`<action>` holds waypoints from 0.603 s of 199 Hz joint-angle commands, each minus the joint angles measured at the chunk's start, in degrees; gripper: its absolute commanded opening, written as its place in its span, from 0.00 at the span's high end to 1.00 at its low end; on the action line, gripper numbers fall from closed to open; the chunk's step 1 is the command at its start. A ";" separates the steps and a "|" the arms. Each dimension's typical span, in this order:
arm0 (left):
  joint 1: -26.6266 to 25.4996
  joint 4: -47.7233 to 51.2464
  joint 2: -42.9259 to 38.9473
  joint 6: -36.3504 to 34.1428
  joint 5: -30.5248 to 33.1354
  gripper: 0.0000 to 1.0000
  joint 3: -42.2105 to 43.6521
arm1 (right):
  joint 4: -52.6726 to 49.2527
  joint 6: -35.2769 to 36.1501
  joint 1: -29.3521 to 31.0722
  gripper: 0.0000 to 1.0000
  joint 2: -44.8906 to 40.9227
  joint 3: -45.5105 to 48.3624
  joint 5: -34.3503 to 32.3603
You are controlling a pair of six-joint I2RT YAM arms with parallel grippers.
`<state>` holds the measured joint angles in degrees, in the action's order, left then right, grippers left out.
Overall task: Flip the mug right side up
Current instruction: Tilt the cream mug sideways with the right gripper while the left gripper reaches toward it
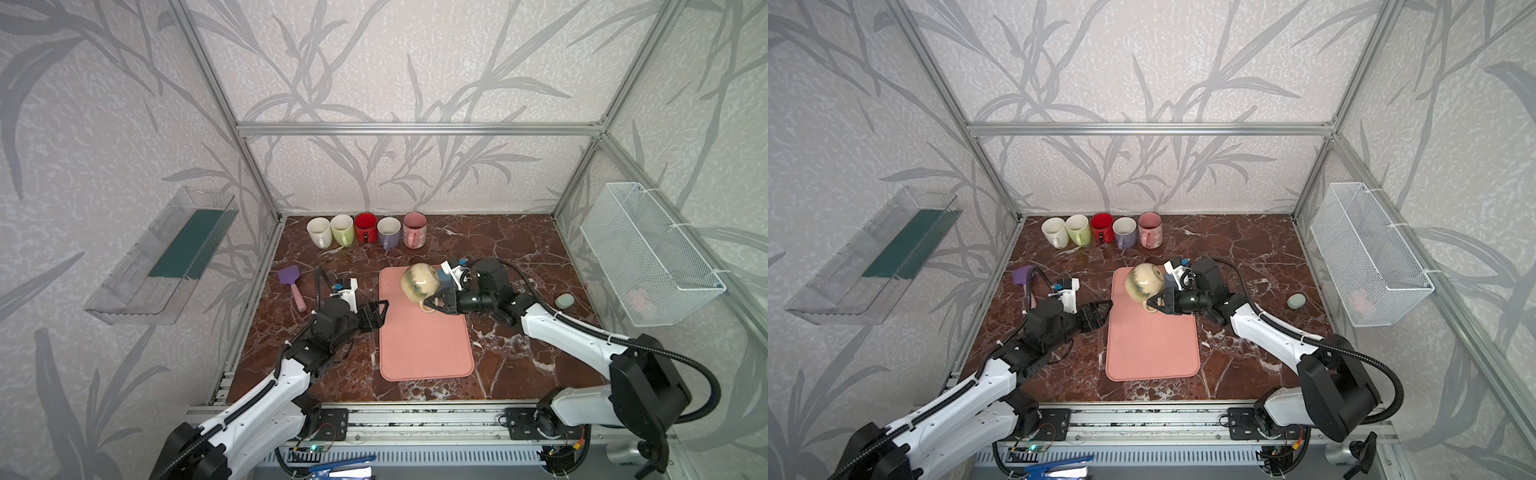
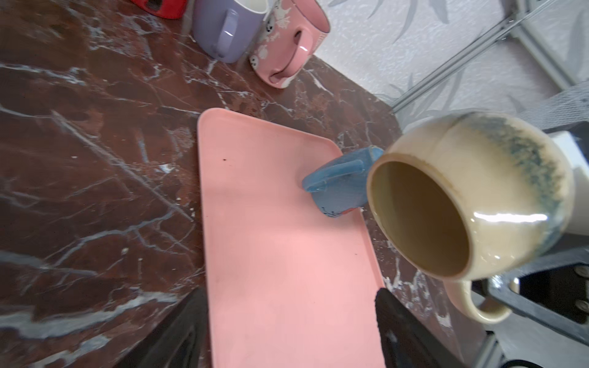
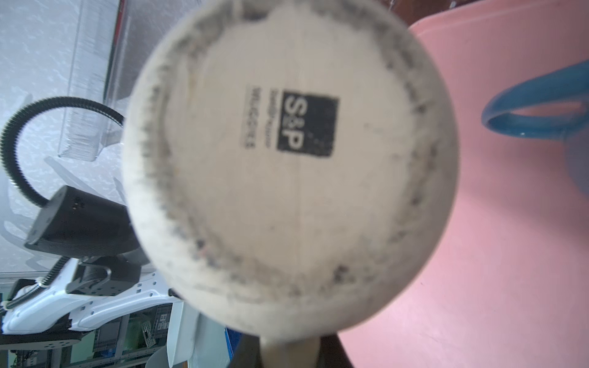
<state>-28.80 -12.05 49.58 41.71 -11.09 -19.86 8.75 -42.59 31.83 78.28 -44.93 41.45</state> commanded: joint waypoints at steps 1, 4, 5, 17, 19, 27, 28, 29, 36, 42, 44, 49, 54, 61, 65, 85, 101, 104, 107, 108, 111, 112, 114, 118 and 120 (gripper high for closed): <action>0.32 -16.07 0.37 4.02 -8.52 0.23 2.31 | 12.68 -2.49 -1.35 1.00 -2.44 -0.01 4.00; 0.32 -17.65 0.84 4.45 -9.28 0.24 2.71 | 13.12 -2.81 -1.43 1.00 -2.43 0.01 4.19; 0.28 -18.09 0.94 4.62 -9.51 0.24 2.89 | 13.34 -2.96 -1.47 1.00 -2.43 0.06 4.22; 0.32 -24.12 2.75 6.49 -11.97 0.28 4.23 | 15.74 -4.41 -1.99 1.00 -2.18 0.39 5.00; 0.32 -25.14 3.16 6.77 -12.41 0.29 4.44 | 16.11 -4.62 -1.96 1.00 -2.10 0.42 5.12; 0.30 -28.89 4.73 7.99 -14.12 0.31 5.11 | 17.26 -5.30 -2.22 1.00 -1.91 0.53 5.57; 0.26 -29.34 5.00 8.14 -14.30 0.31 5.10 | 17.39 -5.35 -2.26 1.00 -1.91 0.54 5.66; 0.29 -29.78 5.17 8.31 -14.48 0.31 5.18 | 17.50 -5.42 -2.28 1.00 -1.86 0.54 5.70; 0.32 -32.76 6.62 9.22 -15.95 0.32 5.36 | 18.28 -5.85 -2.30 1.00 -1.61 0.54 6.03; 0.29 -35.08 7.99 10.07 -17.27 0.32 5.44 | 18.84 -6.16 -2.33 1.00 -1.40 0.54 6.25; 0.25 -36.03 8.43 10.32 -17.64 0.32 5.42 | 19.15 -6.34 -2.42 1.00 -1.38 0.48 6.31; 0.25 -38.04 9.52 10.95 -18.64 0.31 5.40 | 19.70 -6.66 -2.39 1.00 -1.25 0.52 6.55; 0.19 -40.00 10.42 11.57 -19.53 0.30 5.41 | 20.29 -6.87 -2.44 1.00 -1.16 0.54 6.70; 0.21 -42.90 11.83 12.61 -20.51 0.29 5.44 | 21.11 -7.28 -2.49 1.00 -0.96 0.54 6.83; 0.23 -44.47 12.57 13.14 -21.01 0.28 5.33 | 21.61 -7.59 -2.51 1.00 -0.86 0.54 6.88; 0.17 -51.99 15.88 16.42 -22.24 0.32 5.15 | 24.29 -9.11 -2.79 1.00 -0.43 0.37 7.67; 0.22 -56.51 18.63 18.30 -23.55 0.42 4.24 | 26.69 -10.51 -2.83 1.00 -0.07 0.21 8.33; 0.19 -57.09 19.19 18.66 -23.93 0.45 3.96 | 27.14 -10.86 -2.94 1.00 -0.07 0.18 8.42; 0.24 -57.71 19.65 18.97 -24.32 0.46 3.62 | 27.55 -11.09 -2.99 1.00 0.02 0.19 8.53; 0.23 -57.89 19.88 19.08 -24.41 0.47 3.48 | 27.77 -11.10 -2.95 1.00 0.07 0.19 8.54; 0.23 -58.53 20.38 19.41 -24.72 0.48 3.20 | 28.21 -11.52 -2.99 1.00 0.16 0.08 8.63; 0.23 -58.70 20.60 19.52 -24.83 0.48 3.09 | 28.36 -11.62 -2.95 1.00 0.18 0.09 8.68; 0.21 -59.18 20.94 19.72 -25.03 0.49 2.83 | 28.69 -11.79 -2.93 1.00 0.24 0.10 8.77; 0.20 -60.07 21.63 20.22 -25.43 0.50 2.42 | 29.31 -12.09 -2.92 1.00 0.36 0.01 8.93; 0.22 -60.45 21.90 20.46 -25.61 0.50 2.23 | 29.61 -12.32 -2.96 1.00 0.46 0.01 8.98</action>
<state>-28.80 -60.66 68.62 57.58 -32.25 -14.98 25.78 -52.97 29.32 78.87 -43.51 47.35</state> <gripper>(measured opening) 0.522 0.196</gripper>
